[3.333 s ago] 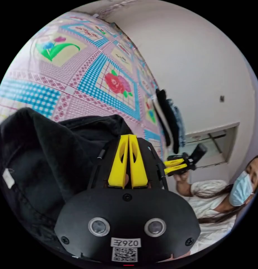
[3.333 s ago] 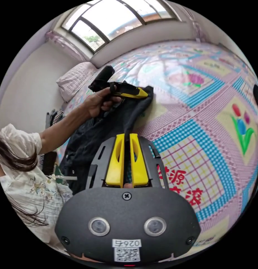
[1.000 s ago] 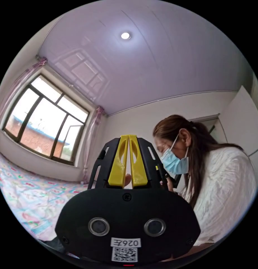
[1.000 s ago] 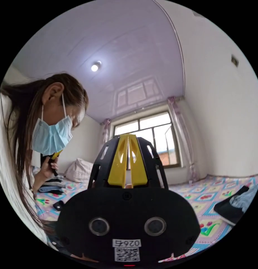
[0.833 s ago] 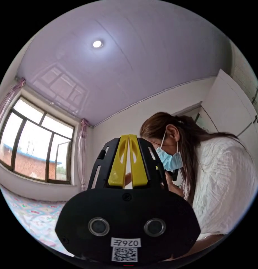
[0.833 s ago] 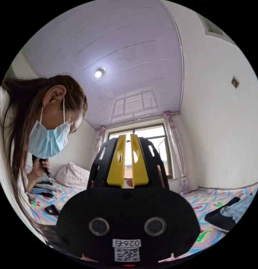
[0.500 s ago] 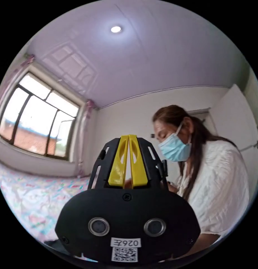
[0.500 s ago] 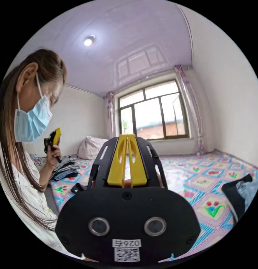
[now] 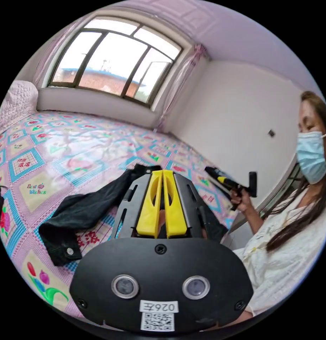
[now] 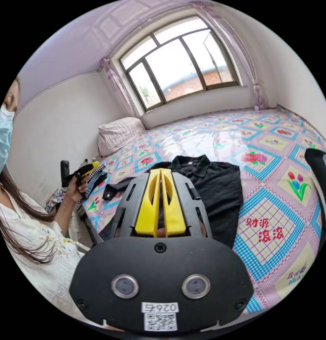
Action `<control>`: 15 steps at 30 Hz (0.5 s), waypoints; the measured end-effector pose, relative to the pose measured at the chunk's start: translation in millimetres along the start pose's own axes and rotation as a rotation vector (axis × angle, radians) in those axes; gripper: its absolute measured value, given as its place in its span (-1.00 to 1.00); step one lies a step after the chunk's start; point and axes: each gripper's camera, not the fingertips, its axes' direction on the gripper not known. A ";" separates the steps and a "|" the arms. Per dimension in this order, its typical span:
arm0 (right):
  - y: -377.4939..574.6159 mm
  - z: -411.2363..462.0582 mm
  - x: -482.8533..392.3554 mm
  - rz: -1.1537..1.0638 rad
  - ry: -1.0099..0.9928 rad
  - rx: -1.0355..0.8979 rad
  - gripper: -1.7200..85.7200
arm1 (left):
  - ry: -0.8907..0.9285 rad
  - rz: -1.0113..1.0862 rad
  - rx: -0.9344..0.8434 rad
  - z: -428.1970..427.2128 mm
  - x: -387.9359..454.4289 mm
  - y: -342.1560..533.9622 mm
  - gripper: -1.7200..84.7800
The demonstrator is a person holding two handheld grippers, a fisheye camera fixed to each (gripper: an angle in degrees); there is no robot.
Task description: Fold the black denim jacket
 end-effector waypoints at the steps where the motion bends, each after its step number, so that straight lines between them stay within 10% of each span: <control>1: 3.0 17.0 6.2 0.022 -0.013 -0.029 -0.99 | -0.053 0.021 -0.079 28.5 1.1 -1.4 -0.97; 15: 6.0 206.6 25.2 -0.005 -0.061 -0.273 -0.99 | -0.694 -0.280 -0.149 106.0 -101.7 63.7 -0.64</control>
